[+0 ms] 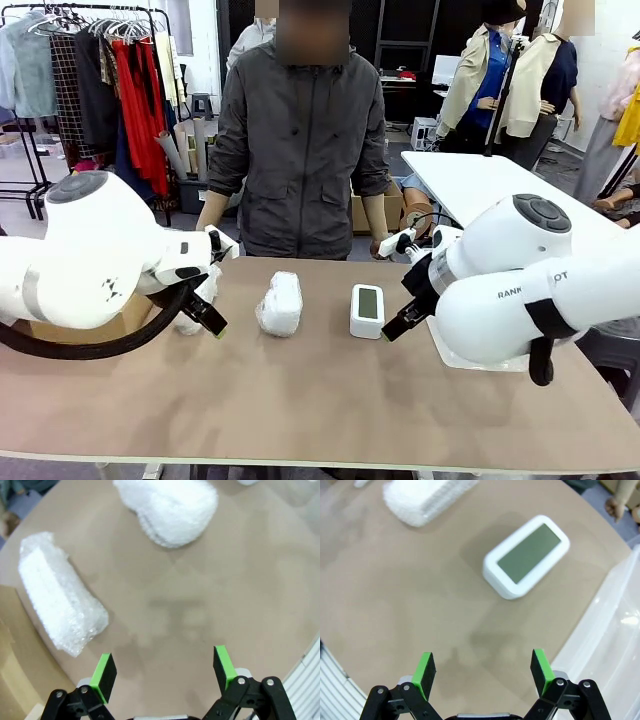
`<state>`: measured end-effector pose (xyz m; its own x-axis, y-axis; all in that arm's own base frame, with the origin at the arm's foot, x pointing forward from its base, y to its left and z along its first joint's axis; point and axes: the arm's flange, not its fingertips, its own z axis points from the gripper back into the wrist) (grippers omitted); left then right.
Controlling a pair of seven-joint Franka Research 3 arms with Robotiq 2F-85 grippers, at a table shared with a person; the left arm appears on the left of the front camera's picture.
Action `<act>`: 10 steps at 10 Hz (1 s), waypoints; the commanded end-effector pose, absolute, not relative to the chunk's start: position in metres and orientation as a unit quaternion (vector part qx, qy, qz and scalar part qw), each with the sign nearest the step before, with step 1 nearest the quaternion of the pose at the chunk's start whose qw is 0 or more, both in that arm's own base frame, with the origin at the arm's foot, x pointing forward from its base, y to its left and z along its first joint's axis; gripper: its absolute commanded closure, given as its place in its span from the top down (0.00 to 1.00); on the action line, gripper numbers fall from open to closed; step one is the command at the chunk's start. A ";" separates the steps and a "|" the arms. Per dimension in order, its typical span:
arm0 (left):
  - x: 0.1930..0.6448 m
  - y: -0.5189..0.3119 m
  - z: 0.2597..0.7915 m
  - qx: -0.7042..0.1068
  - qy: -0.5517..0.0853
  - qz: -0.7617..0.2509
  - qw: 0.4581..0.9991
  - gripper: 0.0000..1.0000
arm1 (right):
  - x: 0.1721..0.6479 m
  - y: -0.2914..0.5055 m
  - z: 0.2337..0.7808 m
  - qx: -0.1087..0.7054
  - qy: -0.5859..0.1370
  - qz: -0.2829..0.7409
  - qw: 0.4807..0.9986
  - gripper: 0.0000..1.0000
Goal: Separate and place wrapped and unwrapped clocks.
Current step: Pick up the Digital clock indicated by the person.
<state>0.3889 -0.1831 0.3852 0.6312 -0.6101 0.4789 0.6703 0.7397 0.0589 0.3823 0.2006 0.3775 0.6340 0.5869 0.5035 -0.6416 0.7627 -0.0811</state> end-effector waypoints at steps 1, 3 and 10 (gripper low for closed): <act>0.402 -0.159 0.403 -0.107 -0.231 -0.387 0.886 1.00 | 0.391 0.188 0.395 0.101 -0.245 0.368 0.891 1.00; 0.414 -0.149 0.420 -0.150 -0.230 -0.421 0.865 1.00 | 0.400 0.186 0.408 0.136 -0.232 0.385 0.883 1.00; 0.437 -0.122 0.445 -0.231 -0.286 -0.552 0.749 1.00 | 0.437 0.137 0.448 0.241 -0.244 0.480 0.808 1.00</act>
